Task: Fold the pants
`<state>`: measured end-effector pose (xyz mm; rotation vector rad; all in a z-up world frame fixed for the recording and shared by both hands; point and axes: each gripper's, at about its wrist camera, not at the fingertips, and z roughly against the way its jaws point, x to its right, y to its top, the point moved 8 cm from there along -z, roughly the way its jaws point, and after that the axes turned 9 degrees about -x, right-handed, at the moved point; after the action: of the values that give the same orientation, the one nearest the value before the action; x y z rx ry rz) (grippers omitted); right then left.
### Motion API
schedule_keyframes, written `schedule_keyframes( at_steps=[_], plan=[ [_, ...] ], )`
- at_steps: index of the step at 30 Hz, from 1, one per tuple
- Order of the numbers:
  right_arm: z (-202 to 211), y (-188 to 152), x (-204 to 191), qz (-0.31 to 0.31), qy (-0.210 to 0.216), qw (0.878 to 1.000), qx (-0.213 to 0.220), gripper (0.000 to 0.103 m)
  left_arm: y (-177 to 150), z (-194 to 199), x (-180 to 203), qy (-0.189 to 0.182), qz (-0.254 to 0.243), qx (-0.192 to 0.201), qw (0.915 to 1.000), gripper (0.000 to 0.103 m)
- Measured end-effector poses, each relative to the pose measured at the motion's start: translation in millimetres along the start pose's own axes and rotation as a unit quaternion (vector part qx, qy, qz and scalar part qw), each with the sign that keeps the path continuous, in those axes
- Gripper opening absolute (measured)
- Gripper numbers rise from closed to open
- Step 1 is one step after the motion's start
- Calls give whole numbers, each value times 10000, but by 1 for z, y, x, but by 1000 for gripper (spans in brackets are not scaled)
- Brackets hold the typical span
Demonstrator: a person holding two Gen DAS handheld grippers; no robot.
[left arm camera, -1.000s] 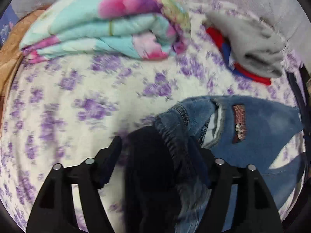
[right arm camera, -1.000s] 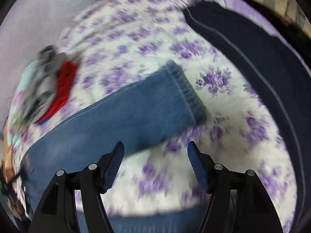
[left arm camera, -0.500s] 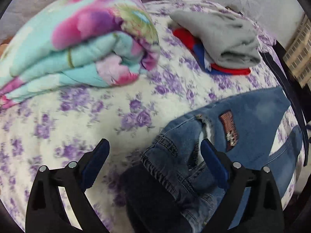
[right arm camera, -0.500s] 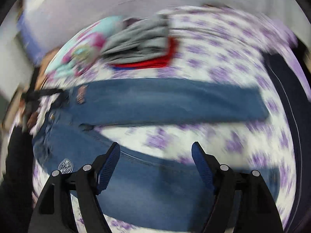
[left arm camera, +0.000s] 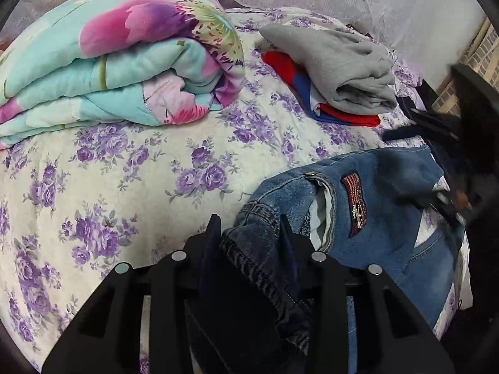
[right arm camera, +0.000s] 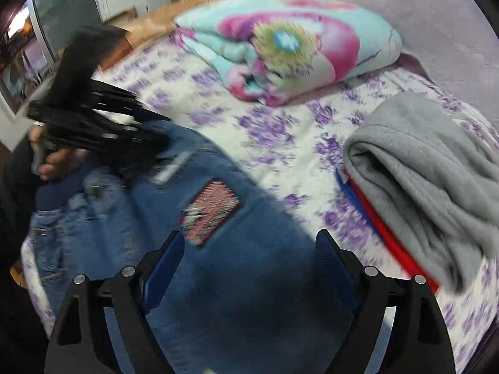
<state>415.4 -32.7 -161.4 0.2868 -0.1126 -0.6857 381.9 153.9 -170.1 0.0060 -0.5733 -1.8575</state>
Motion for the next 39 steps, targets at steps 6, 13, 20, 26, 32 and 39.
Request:
schedule_keyframes(
  at_steps=[6, 13, 20, 26, 32, 39],
  plan=[
    [-37, -2, 21, 84, 461, 9969, -627, 86, -1, -2, -3, -61, 70, -34, 10000, 36],
    [-35, -8, 7, 14, 726, 9964, -442, 15, 1, -6, -4, 6, 96, -59, 9999, 36],
    [-17, 6, 26, -440, -190, 9986, -232, 13, 26, -12, -10, -10, 309, -96, 9995, 36],
    [51, -11, -20, -250, -487, 9983, 185, 13, 17, 31, 10, 192, -1, 147, 9997, 35],
    [115, -84, -108, -29, -547, 9974, 463, 12, -36, 99, 64, 541, -681, 562, 9946, 35],
    [75, -170, -206, -353, -257, 9979, 486, 12, -153, 109, 95, 483, -931, 574, 9928, 35]
  ],
)
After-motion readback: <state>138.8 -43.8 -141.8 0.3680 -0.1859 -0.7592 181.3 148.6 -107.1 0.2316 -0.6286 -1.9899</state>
